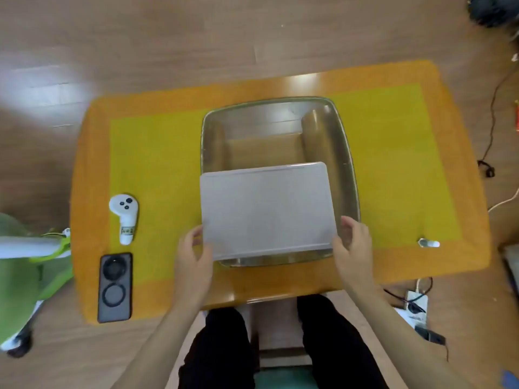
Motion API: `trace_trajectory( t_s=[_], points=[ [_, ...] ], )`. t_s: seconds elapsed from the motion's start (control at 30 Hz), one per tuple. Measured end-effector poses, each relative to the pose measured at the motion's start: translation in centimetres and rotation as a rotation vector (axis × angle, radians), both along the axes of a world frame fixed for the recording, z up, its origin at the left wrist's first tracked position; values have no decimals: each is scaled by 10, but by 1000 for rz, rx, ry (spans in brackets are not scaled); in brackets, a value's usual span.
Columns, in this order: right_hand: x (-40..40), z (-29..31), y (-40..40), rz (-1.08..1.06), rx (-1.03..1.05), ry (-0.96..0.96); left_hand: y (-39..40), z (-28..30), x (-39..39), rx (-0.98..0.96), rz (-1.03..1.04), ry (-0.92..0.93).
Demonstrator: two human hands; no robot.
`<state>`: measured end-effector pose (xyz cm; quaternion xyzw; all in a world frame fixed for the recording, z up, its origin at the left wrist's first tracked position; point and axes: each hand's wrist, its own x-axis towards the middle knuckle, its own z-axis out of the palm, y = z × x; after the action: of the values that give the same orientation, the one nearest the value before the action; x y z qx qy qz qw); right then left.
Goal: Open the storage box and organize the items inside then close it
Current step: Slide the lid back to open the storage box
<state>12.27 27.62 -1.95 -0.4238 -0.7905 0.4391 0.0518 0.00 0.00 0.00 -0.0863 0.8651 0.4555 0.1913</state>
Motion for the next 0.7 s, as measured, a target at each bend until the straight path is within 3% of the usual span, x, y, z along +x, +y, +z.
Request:
trace_trajectory(
  t_s=[0.27, 0.5, 0.7],
  points=[
    [-37, -35, 16, 19, -1, -36, 23, -43, -38, -342, -60, 76],
    [-38, -40, 17, -16, 24, 13, 29, -52, -35, -281, 28, 88],
    [-42, -30, 17, -107, -13, 148, 33, -44, -33, -175, 152, 208]
  ],
)
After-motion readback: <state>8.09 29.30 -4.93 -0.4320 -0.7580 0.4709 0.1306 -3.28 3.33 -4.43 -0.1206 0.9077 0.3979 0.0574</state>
